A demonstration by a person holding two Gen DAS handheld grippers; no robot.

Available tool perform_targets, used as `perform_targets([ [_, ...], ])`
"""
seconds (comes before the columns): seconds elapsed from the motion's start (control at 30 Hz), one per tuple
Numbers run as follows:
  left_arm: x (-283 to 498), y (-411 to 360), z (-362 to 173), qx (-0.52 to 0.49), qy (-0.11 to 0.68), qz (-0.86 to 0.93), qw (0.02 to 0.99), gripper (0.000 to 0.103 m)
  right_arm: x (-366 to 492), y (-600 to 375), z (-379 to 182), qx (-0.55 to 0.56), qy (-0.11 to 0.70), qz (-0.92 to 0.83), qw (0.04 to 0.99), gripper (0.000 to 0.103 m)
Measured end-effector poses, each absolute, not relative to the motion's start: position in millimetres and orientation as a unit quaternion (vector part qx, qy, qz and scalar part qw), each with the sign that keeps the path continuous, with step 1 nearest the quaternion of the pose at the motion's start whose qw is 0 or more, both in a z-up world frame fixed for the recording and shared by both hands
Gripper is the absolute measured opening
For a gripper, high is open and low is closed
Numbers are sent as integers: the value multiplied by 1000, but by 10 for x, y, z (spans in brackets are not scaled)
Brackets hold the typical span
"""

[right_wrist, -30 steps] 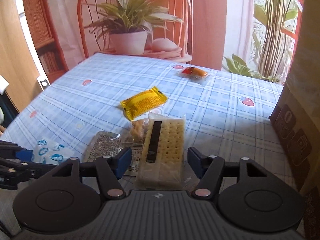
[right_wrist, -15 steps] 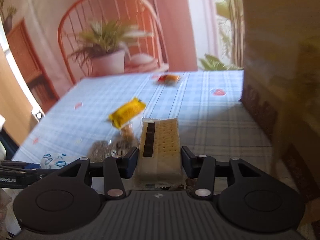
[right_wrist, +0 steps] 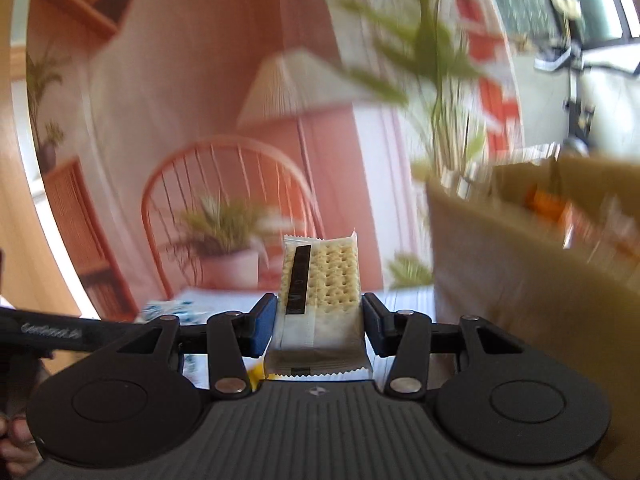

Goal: Organize snacks
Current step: 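Drop the white pack and cracker pack into the box, opening both grippers, then grasp the foil pack with the left gripper while the right grasps the brown meat-snack sachet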

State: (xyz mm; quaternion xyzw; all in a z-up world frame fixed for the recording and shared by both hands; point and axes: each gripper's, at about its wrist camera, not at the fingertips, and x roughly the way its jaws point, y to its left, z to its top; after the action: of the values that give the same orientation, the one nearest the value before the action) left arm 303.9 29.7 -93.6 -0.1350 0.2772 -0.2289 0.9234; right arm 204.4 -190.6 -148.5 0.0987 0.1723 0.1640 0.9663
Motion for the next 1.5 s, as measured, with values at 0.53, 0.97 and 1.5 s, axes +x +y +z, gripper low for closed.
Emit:
perform_targets([
  [0.53,3730,-1514,-343,-94,235,-361,898,49,2215,-3179,-842,80,159,4,984,49],
  [0.97,4029,-1948,-627,4,252,-344,905,74,2319,-3687,-996,178,209,-36,961,56],
  [1.5,3493,-306,-423,-4,269,-279,922,74,1945,-2920,-885,145,172,80,971,58],
])
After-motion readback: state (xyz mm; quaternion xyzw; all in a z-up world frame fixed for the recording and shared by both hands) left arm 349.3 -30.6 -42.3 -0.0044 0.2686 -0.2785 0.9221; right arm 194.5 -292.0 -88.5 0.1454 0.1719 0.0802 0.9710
